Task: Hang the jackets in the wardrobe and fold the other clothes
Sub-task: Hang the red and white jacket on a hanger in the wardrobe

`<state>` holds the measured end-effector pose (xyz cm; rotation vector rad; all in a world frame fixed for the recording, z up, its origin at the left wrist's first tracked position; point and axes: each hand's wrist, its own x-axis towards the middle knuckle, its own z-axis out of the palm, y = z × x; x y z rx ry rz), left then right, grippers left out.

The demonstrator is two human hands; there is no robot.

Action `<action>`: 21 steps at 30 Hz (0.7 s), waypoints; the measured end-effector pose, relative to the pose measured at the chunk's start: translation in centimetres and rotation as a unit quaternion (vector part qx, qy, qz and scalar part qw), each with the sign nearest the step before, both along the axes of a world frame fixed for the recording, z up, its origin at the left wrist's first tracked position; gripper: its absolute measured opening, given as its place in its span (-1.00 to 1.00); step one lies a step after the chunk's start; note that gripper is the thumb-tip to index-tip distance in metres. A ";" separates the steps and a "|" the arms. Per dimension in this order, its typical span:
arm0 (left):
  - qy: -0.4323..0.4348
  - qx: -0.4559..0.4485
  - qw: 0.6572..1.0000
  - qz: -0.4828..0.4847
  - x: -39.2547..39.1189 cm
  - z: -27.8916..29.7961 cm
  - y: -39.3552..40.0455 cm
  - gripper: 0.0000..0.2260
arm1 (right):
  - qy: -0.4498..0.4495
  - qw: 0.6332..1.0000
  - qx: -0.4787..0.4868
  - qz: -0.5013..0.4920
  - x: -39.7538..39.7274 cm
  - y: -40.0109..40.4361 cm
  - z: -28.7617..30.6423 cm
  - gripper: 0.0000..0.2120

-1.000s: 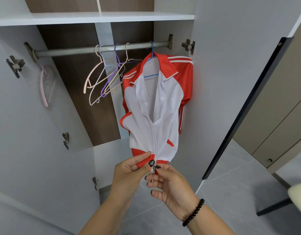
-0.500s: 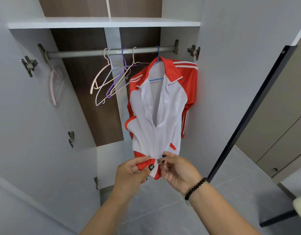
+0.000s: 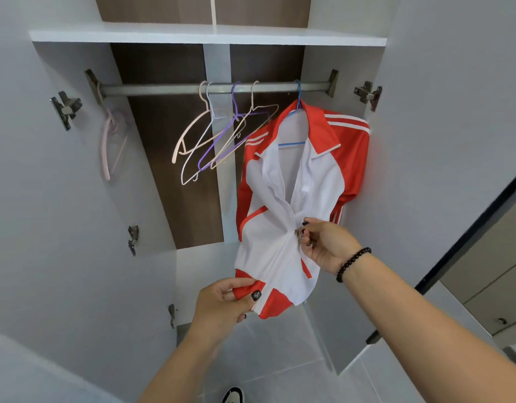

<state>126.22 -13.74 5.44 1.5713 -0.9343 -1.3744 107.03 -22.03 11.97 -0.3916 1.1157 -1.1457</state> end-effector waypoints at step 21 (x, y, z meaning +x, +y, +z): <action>-0.347 -0.216 0.900 -0.151 -2.4 -2.4 -25.4 -0.82 | 0.073 0.992 -0.013 0.104 0.6 -20.9 -3.0 -0.80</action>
